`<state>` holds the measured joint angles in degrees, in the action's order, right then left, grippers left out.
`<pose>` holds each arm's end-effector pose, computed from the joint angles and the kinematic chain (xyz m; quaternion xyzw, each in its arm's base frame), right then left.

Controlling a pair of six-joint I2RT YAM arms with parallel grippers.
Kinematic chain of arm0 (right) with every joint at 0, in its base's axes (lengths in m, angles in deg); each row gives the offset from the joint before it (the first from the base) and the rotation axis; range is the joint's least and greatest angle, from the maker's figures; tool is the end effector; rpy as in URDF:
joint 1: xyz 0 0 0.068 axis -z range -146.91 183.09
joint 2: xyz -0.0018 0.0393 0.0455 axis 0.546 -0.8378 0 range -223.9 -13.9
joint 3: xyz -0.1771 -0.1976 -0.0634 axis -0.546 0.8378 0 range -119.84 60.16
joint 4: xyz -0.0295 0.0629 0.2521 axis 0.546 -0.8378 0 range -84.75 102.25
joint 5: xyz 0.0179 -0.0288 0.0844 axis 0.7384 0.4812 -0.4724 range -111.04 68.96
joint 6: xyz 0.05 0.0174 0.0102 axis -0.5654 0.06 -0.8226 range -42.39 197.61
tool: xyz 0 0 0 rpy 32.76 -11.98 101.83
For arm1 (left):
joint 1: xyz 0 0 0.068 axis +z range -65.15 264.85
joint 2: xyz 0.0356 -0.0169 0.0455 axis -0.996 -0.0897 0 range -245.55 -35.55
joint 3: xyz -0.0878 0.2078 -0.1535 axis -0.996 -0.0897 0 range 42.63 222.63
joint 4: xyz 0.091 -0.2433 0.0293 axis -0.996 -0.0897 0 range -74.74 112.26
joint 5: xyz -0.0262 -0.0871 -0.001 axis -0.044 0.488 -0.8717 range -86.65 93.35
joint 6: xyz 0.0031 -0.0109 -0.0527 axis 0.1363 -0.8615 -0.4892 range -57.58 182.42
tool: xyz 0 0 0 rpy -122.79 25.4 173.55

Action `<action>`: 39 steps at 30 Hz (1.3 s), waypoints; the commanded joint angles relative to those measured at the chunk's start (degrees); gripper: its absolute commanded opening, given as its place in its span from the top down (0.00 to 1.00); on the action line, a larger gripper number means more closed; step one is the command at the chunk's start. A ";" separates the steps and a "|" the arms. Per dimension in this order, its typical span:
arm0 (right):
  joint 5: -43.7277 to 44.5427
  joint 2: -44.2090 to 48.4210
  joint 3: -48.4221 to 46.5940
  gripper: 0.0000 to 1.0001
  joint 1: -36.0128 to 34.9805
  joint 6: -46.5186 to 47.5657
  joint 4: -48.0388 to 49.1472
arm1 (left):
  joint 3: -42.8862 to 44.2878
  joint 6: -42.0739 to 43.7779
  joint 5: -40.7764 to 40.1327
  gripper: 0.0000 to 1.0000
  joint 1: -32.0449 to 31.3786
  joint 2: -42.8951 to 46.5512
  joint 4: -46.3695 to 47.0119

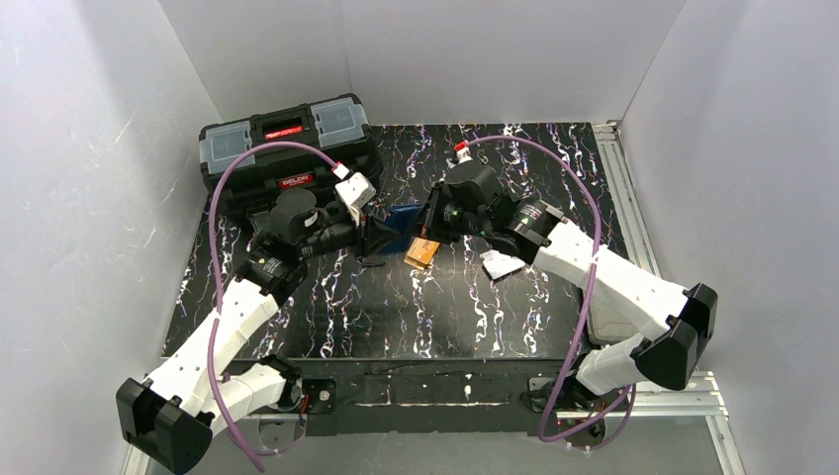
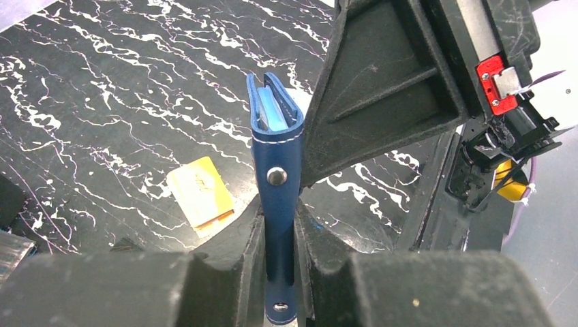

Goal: Put the credit cards into the card holder
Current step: Open the card holder at the center of the board.

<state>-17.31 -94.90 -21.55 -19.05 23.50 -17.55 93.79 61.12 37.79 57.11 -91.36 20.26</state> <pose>0.1974 0.2503 0.3840 0.0312 0.8612 0.3884 0.3264 0.1884 -0.1218 0.3598 0.3547 0.6495 -0.3733 0.5594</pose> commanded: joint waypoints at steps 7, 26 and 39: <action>6.69 1.64 4.98 0.99 1.60 1.37 -1.79 | 2.41 1.04 5.05 1.00 -1.43 2.68 3.17; 16.26 10.88 13.56 0.99 1.70 8.71 -5.26 | 2.08 4.98 4.23 1.00 -1.43 3.59 -0.29; -5.56 17.09 14.05 0.12 0.76 21.19 10.17 | 0.88 2.27 6.00 1.00 -1.50 3.52 0.26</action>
<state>-16.46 -74.55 -3.80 -17.43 41.68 -11.71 94.11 63.96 42.38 55.86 -89.02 19.19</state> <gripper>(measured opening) 0.874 0.138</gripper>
